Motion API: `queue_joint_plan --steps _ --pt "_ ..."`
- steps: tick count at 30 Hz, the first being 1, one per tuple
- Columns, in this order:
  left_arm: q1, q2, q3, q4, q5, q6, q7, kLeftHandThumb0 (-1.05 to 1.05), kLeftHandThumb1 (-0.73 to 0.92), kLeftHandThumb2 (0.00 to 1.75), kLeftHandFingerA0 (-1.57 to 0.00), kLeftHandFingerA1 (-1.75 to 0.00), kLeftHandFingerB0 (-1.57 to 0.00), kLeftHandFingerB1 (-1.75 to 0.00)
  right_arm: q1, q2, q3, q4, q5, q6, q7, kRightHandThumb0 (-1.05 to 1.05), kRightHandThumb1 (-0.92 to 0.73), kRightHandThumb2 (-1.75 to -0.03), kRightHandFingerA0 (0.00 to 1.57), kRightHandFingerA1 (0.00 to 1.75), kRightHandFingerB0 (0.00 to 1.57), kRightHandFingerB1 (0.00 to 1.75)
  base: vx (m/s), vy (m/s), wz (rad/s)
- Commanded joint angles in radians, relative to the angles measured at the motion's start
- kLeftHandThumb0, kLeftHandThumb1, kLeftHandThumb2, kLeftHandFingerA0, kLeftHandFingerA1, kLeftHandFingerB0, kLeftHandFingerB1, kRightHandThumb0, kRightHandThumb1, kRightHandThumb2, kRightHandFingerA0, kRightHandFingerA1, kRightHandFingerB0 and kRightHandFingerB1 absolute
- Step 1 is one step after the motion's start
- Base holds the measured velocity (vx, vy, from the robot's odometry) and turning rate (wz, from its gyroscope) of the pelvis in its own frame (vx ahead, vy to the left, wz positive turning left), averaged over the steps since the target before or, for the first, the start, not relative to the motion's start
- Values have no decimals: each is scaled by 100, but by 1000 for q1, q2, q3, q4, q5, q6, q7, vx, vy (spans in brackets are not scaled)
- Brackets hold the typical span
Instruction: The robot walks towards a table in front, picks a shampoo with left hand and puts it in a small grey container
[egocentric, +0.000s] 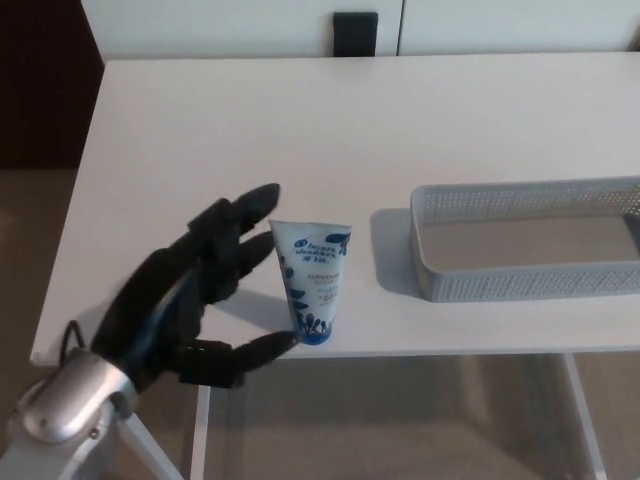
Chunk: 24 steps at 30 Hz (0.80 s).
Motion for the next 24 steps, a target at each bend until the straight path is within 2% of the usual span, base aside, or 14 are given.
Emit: queue_joint_plan --steps 1,8,15,16,17,18,19,20,21,22,23,24 --pt "-21 -20 -13 24 51 51 16 -57 35 75 -1 -24 -1 -18 8 -16 -2 -4 -1 6 2 -30 -73 -61 70 54 55 43 0 0 0" --pt "-85 -49 -15 112 113 62 50 -55 35 74 -1 -27 0 -17 2 -15 -2 5 -5 1 1 -33 -73 -61 70 51 54 42 0 0 0" --pt "-174 -71 -68 227 271 50 146 -58 37 73 -4 -36 -6 -16 -9 -18 -10 14 -3 4 10 -32 -72 -60 68 49 55 41 0 0 0" --pt "-204 -84 -89 271 336 68 208 -61 39 71 -16 -44 -5 -21 -8 -16 -8 17 -5 -1 10 -31 -72 -60 68 49 55 42 0 0 0" --pt "-242 -97 -119 315 413 119 276 -59 39 70 -36 -48 -7 -23 -7 -10 -2 21 -12 -3 8 -32 -73 -60 68 50 56 42 0 0 0" --pt "-266 -101 -142 349 460 133 313 -47 45 54 -66 -46 -7 -25 -8 -6 2 23 -16 0 6 -32 -73 -61 69 50 56 42 0 0 0" --pt "-283 -102 -160 380 492 128 336 -47 45 54 -66 -46 -7 -25 -9 -4 4 24 -18 2 4 -32 -73 -61 69 50 56 42 0 0 0" --pt "-325 -113 -193 457 537 127 375 -45 37 62 -85 -57 -7 -24 -10 -3 9 23 -23 8 0 -31 -73 -61 69 49 55 42 0 0 0" --pt "-366 -130 -217 533 550 143 386 -32 43 53 -86 -56 -11 -26 -7 -1 11 21 -24 7 0 -32 -72 -60 69 50 55 42 0 0 0" --pt "-402 -146 -237 606 552 156 383 -35 42 55 -100 -64 -15 -29 -2 7 10 19 -21 4 0 -32 -72 -60 69 50 55 42 0 0 0" --pt "-417 -150 -252 645 559 146 386 -35 42 55 -100 -64 -15 -29 1 14 9 20 -18 5 -2 -32 -72 -60 69 50 55 42 0 0 0" --pt "-445 -161 -269 684 555 155 364 -20 32 80 -91 -82 -10 -46 1 17 5 14 -11 4 2 -32 -72 -61 68 51 55 43 0 0 0"
